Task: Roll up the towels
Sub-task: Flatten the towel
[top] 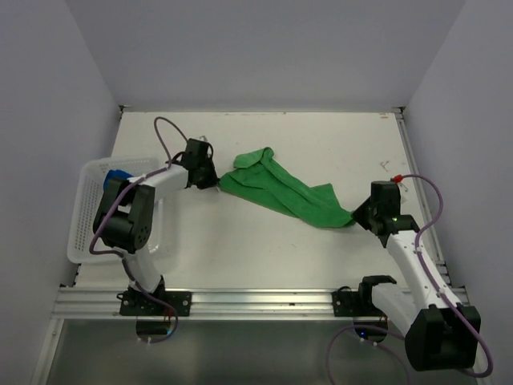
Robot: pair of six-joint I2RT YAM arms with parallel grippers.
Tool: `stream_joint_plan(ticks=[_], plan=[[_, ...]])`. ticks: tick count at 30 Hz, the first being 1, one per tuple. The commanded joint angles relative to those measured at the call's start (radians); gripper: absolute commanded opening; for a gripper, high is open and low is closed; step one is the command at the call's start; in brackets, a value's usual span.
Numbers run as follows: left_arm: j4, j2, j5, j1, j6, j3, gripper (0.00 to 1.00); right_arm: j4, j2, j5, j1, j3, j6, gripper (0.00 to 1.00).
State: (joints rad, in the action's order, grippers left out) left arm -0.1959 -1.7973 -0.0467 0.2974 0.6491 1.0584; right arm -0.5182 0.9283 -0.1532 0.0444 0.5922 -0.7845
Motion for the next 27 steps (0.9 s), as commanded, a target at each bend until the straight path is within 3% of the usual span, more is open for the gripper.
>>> stream_joint_plan(ticks=[1,5,15,19,25,27], plan=[[-0.123,0.050,0.210,0.052,-0.152,0.155,0.00,0.020,-0.005,0.033,-0.005,0.035,0.019,0.00],[-0.246,0.039,0.388,0.121,-0.258,0.340,0.02,0.009,0.004,0.064,-0.005,0.086,0.040,0.00],[-0.488,0.036,0.648,0.239,-0.439,0.520,0.11,-0.040,-0.016,0.084,-0.005,0.181,0.070,0.00],[-0.525,0.061,0.637,0.295,-0.428,0.482,0.17,-0.057,-0.040,0.058,-0.005,0.196,0.073,0.00],[-0.432,0.108,0.513,0.345,-0.329,0.229,0.27,-0.088,-0.071,0.061,-0.005,0.156,0.068,0.00],[-0.393,0.111,0.479,0.364,-0.296,0.154,0.39,-0.095,-0.083,0.057,-0.005,0.135,0.074,0.00]])
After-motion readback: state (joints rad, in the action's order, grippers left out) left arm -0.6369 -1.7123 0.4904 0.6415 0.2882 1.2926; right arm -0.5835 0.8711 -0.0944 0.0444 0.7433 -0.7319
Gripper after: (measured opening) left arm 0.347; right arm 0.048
